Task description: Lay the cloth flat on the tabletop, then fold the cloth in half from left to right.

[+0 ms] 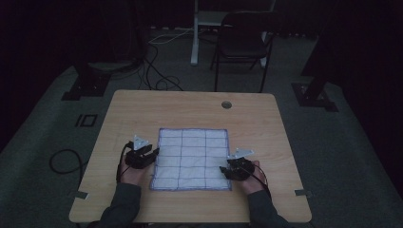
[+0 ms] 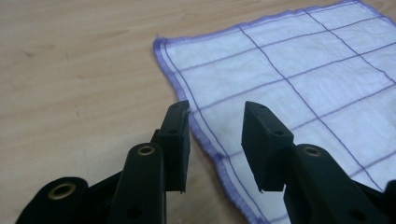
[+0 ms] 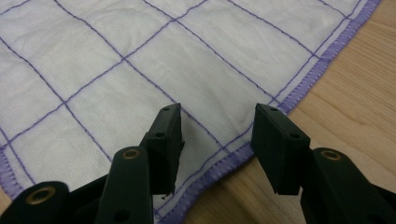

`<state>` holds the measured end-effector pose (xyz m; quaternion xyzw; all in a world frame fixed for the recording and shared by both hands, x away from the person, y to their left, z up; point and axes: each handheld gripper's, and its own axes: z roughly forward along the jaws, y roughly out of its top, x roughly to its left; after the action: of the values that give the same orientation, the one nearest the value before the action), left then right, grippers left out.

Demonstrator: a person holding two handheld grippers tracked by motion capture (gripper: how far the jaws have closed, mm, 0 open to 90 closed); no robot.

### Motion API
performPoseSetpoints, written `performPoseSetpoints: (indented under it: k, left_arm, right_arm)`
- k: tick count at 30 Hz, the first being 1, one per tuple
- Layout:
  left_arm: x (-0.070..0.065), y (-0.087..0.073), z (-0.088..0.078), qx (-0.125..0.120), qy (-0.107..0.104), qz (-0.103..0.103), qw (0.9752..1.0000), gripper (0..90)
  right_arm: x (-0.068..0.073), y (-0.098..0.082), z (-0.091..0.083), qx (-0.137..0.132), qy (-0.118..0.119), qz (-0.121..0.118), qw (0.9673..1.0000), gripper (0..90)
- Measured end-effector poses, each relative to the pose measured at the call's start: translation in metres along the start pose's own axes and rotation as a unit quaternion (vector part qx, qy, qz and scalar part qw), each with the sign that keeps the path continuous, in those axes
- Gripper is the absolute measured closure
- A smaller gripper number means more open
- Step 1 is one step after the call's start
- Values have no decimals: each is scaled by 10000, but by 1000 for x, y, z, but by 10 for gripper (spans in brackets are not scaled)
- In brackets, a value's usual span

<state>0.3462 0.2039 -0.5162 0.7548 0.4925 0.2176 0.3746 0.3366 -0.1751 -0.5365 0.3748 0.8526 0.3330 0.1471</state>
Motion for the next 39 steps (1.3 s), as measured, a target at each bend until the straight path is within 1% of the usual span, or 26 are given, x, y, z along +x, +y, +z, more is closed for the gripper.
performPoseSetpoints:
  k: [3,7,13,17,20,23,26,28,29,30,33,35,36,39]
  left_arm:
    - [-1,-6,1,71,-58,-80,9999,610]
    - [-2,-10,2,140,-17,-134,9998,601]
    - [-6,-11,3,155,35,-146,9998,573]
    - [-5,-12,5,185,51,-195,9996,569]
    - [-3,-13,8,204,24,-271,9994,568]
    - [-2,-15,11,266,64,-349,9990,568]
    - [-3,-15,14,314,88,-333,9989,568]
    - [-3,-15,15,354,72,-335,9988,567]
    - [-4,-15,16,349,-3,-391,9986,567]
    - [-5,-15,17,359,-42,-386,9986,567]
    - [-10,-15,20,408,16,-242,9989,561]
    - [-13,-14,21,408,39,-224,9989,557]
    - [-15,-14,21,407,92,-195,9989,555]
    - [-19,-15,21,389,62,-181,9991,560]
  right_arm:
    - [-1,0,0,-9,0,15,10000,531]
    - [-2,-1,0,-18,-5,19,10000,532]
    - [-2,-1,0,-45,-8,12,10000,532]
    - [-2,-2,0,-74,-16,20,10000,531]
    - [-2,-2,0,-90,-15,23,10000,531]
    - [-2,-3,0,-104,-17,22,9999,531]
    - [-2,-3,0,-118,-14,12,9999,531]
    - [-2,-3,0,-119,-13,13,9999,531]
    - [-2,-3,0,-115,-9,16,9999,531]
    - [-2,-3,0,-120,-5,15,9999,531]
    - [-1,-4,0,-137,-9,23,9999,531]
    - [-1,-4,0,-139,-19,25,9999,530]
    - [-1,-4,0,-143,-22,27,9999,530]
    - [-1,-4,0,-148,-29,29,9999,529]
